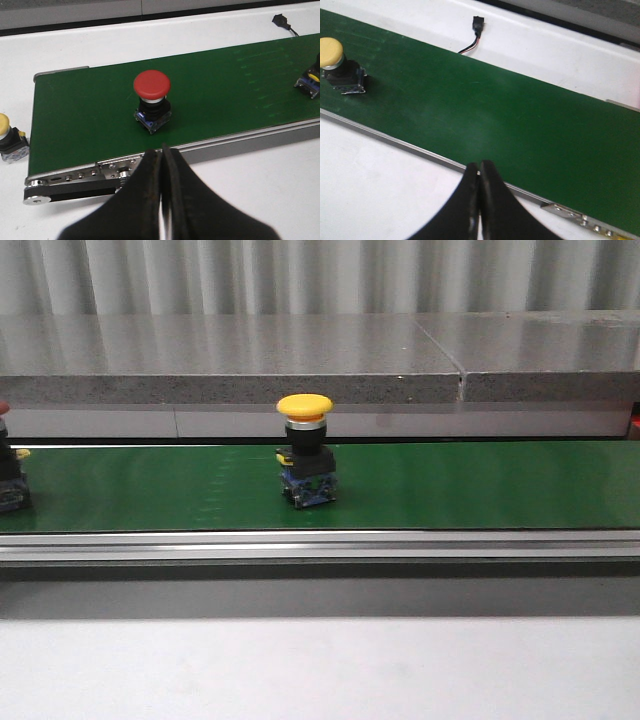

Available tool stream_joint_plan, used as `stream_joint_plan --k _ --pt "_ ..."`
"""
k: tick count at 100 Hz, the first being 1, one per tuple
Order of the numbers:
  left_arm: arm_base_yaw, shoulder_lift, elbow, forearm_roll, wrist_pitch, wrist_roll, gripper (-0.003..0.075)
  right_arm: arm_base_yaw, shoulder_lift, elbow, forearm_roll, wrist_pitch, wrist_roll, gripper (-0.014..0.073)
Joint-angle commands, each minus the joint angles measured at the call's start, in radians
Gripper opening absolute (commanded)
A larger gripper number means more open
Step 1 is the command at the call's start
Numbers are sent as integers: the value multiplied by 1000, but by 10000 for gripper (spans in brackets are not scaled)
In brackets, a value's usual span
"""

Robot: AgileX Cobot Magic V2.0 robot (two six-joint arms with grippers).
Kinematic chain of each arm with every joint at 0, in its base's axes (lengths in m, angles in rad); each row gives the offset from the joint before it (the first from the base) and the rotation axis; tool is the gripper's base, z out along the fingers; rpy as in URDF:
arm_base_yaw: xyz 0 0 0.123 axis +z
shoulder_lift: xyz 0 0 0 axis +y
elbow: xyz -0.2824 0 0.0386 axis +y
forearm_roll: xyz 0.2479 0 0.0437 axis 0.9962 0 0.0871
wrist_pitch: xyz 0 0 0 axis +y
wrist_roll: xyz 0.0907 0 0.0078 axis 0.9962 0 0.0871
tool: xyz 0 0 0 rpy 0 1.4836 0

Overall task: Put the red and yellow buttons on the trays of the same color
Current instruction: 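Lower the right gripper onto the yellow button on the belt and grasp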

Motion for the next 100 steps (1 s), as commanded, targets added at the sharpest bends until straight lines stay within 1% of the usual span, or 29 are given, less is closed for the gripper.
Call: stream_joint_plan --k 1,7,14,18,21,26,33,40,51,70,91,100 --pt "-9 0 -26 -15 -73 1 -20 25 77 -86 1 -30 -3 -8" --pt "-9 0 -26 -15 -73 1 -20 47 130 -120 1 -25 -3 52" --pt "-9 0 -26 -15 -73 1 -20 76 191 -158 1 -23 -3 147" --pt "-9 0 -26 -15 -73 1 -20 95 231 -183 1 -22 -3 223" --pt "-9 0 -26 -15 -73 1 -20 107 247 -194 1 -21 -3 256" --pt "-9 0 -26 -15 -73 1 -20 129 286 -223 1 -16 -3 349" --pt "-9 0 -26 -15 -73 1 -20 154 340 -262 1 1 -3 453" --pt "-9 0 -26 -15 -73 1 -20 173 392 -302 1 27 -3 510" --pt "-9 0 -26 -15 -73 1 -20 191 472 -367 4 85 -3 521" --pt "-9 0 -26 -15 -73 1 -20 226 602 -494 10 228 -11 521" --pt "-9 0 -26 -15 -73 1 -20 266 729 -595 10 320 -33 521" --pt "-9 0 -26 -15 -73 1 -20 272 767 -608 10 308 -34 521"
